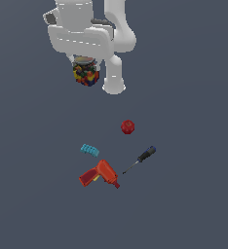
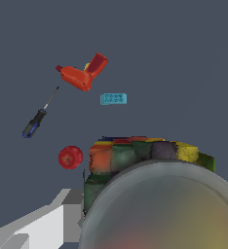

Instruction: Pick up a designated object from a clutter of objects.

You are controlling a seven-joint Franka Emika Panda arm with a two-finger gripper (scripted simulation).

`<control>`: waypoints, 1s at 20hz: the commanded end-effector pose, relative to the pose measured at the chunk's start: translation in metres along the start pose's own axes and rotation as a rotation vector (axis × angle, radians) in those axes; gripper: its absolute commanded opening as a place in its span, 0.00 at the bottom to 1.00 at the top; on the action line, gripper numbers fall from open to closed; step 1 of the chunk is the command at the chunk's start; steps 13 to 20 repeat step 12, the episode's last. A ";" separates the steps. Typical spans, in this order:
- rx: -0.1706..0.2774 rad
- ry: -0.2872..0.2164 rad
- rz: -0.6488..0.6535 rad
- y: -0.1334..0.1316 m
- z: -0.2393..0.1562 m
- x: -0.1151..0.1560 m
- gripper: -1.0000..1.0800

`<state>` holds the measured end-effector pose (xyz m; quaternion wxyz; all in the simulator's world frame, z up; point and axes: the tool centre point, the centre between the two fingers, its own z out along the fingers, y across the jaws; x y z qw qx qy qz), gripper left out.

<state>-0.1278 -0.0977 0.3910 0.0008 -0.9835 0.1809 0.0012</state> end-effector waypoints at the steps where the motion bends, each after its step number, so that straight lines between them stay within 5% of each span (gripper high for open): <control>1: 0.000 0.002 0.000 0.007 -0.015 -0.003 0.00; 20: -0.001 0.002 -0.001 0.019 -0.040 -0.006 0.00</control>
